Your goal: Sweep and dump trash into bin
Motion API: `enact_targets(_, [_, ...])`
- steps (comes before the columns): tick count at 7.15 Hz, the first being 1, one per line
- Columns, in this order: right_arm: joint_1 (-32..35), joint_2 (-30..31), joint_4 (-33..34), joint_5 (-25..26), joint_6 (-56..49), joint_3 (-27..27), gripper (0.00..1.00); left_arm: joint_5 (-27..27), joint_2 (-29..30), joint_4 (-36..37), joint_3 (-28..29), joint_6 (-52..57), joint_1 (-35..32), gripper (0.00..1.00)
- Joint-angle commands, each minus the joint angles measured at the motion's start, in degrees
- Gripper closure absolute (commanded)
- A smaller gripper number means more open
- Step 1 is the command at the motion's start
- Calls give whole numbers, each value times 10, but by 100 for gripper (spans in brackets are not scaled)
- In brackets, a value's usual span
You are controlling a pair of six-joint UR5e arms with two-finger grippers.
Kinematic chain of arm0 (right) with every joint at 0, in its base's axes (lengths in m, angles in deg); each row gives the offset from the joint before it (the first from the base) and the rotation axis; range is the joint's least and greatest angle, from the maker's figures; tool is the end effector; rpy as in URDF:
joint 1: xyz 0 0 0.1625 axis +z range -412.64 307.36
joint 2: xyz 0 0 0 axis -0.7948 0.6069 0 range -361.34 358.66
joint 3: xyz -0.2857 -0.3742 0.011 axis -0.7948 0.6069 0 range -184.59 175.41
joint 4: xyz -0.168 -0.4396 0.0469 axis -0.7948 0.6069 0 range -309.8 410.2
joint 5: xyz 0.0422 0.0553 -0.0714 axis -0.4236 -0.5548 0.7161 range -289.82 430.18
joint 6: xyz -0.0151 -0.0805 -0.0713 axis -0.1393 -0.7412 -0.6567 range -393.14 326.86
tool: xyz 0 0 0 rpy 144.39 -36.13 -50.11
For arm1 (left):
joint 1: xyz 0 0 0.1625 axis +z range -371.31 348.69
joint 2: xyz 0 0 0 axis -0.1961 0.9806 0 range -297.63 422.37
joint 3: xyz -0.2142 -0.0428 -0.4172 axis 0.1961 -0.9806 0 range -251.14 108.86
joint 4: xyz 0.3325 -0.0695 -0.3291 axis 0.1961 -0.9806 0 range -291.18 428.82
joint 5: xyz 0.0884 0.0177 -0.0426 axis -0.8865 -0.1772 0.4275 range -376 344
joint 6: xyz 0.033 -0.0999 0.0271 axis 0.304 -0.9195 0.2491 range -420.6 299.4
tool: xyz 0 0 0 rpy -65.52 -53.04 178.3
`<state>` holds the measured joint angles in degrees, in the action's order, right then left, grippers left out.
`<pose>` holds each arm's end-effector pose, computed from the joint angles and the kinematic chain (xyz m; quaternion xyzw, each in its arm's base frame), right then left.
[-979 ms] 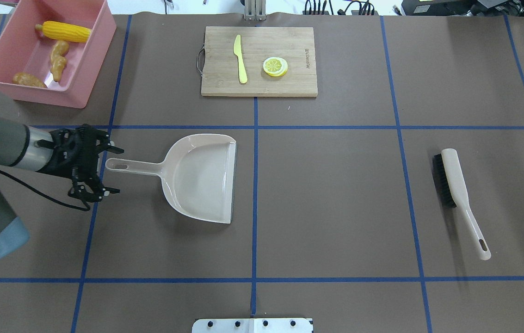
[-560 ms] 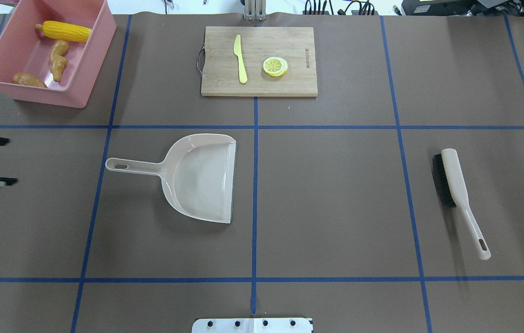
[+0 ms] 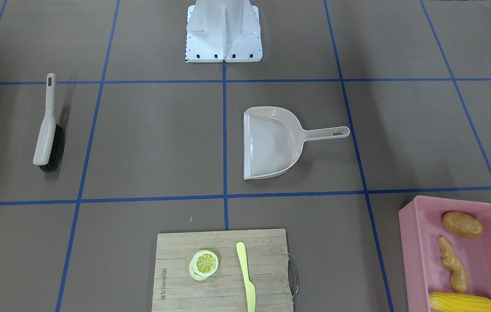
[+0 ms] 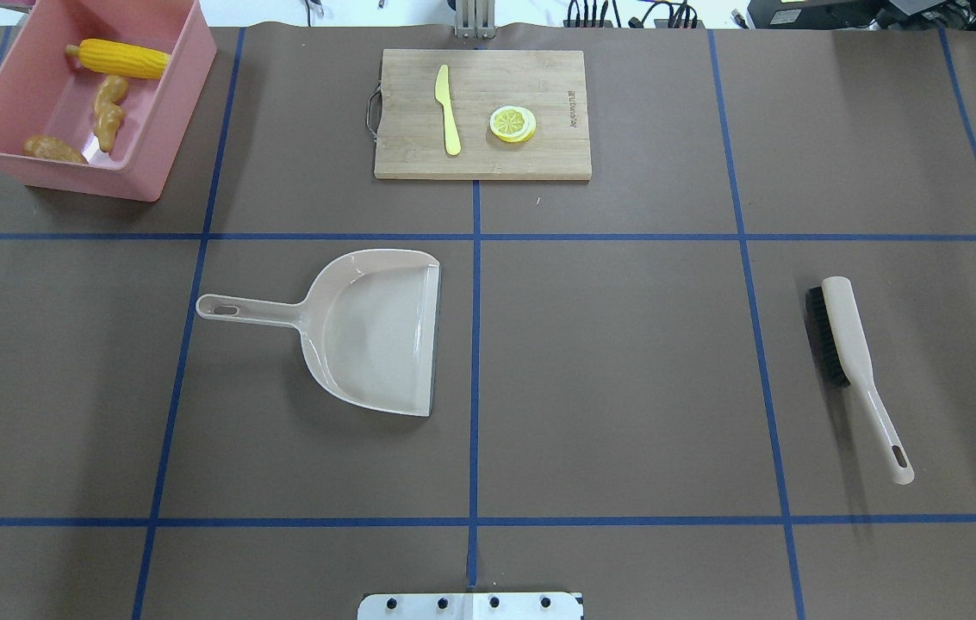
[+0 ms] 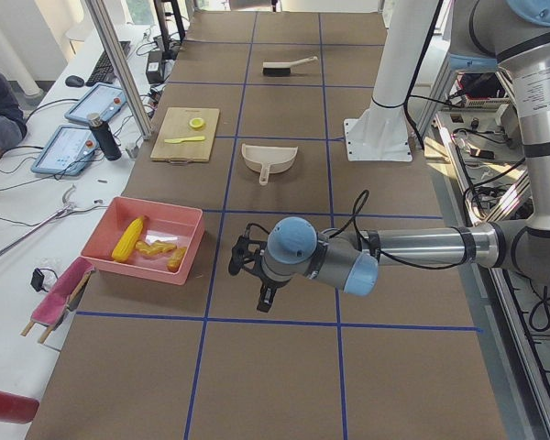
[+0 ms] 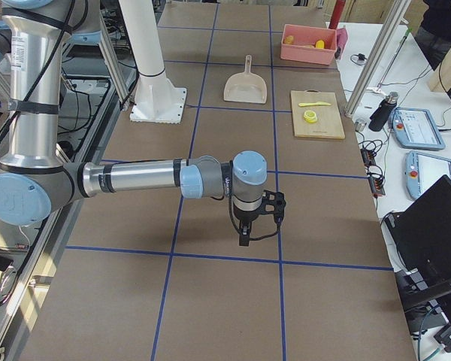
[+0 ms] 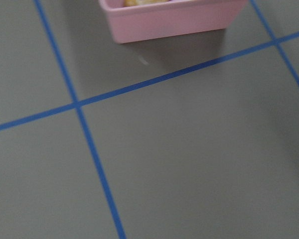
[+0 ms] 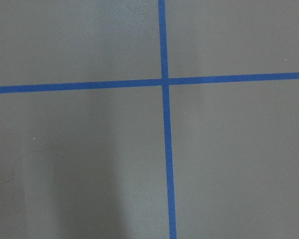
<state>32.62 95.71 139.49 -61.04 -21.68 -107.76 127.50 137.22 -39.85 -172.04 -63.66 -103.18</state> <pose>0.0200 -0.5055 0.6508 0.0057 -0.3557 0.0337 0.9340 -0.0604 -0.4404 0.6885 0.1075 0.4477 0.0183 0.8875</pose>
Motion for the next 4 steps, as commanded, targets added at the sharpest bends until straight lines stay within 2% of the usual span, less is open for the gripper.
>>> enact_targets(1, [1,0,-1,1,0,1,0,-6,59,157,57,-5,-47,1])
enact_targets(2, [2,1,-1,1,0,1,0,-42,90,184,75,-7,-52,1])
enact_targets(4, [3,0,-1,1,0,2,0,-63,90,193,102,-5,-52,1])
